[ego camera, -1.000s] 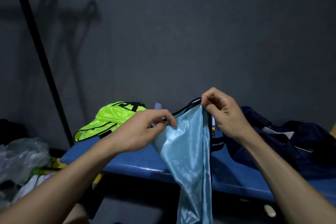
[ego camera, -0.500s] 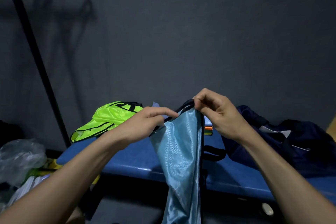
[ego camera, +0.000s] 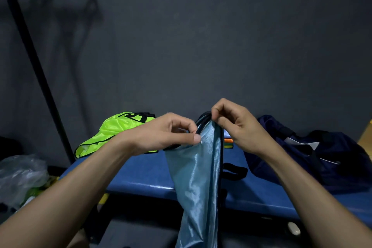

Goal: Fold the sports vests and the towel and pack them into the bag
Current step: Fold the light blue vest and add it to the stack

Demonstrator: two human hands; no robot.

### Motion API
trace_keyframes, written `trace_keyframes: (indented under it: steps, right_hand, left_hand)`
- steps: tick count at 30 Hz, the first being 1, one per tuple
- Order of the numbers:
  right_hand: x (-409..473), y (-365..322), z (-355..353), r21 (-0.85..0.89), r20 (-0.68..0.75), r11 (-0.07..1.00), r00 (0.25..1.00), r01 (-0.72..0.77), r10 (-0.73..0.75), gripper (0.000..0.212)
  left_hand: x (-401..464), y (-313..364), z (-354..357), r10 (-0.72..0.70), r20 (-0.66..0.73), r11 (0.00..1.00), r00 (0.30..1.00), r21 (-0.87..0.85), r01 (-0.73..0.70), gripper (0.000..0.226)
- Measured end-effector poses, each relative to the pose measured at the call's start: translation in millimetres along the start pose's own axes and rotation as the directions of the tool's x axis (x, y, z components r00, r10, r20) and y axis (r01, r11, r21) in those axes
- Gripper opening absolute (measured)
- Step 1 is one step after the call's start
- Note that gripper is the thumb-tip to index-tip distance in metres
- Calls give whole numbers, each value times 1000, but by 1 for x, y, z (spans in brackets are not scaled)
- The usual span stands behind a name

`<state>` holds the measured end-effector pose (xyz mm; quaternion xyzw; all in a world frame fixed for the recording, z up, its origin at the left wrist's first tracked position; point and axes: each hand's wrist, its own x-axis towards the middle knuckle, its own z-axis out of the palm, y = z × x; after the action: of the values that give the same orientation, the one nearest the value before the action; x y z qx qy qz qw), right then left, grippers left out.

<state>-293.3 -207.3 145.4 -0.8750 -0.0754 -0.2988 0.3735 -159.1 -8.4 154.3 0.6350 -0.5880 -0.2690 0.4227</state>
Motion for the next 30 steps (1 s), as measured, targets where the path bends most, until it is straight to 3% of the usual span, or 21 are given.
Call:
trace_keyframes:
  steps: [5,8,11,16,19,22,24,27,29,30]
  right_hand:
    - [0,0,-2,12,-77,1000,997,-28,29,23]
    - [1,6,-3,-11,-90,998,994,-68,67,23]
    - [1,15,-3,-8,-115,994,988,-105,104,20]
    - [0,27,-3,77,-180,986,971,-145,157,13]
    - [-1,32,-1,117,-202,980,962,-160,181,12]
    - [-1,35,5,144,-190,971,957,-191,217,13]
    - [1,36,10,142,-183,970,958,-197,221,18]
    - [2,36,16,158,-167,964,956,-216,242,20]
    - [2,36,18,182,-156,956,953,-232,261,18]
    - [1,36,17,191,-165,952,949,-238,270,18]
  left_hand:
    - [-7,-15,9,95,26,913,995,396,-98,29]
    - [-16,-24,7,149,-23,851,989,511,-117,28]
    - [-23,-27,-2,249,-10,657,968,737,-161,29]
    - [-32,-35,-19,298,-60,536,953,836,-114,19]
    - [-36,-40,-17,334,-259,628,906,778,-9,16]
    - [-34,-31,-11,244,-483,867,841,498,35,18]
    - [-32,-23,-11,138,-427,964,894,263,-23,21]
    - [-31,-14,-14,85,-198,992,977,108,-64,21]
    - [-31,-12,-16,40,-110,979,993,202,-17,20]
    - [-31,-14,-18,48,-112,934,992,357,-5,20]
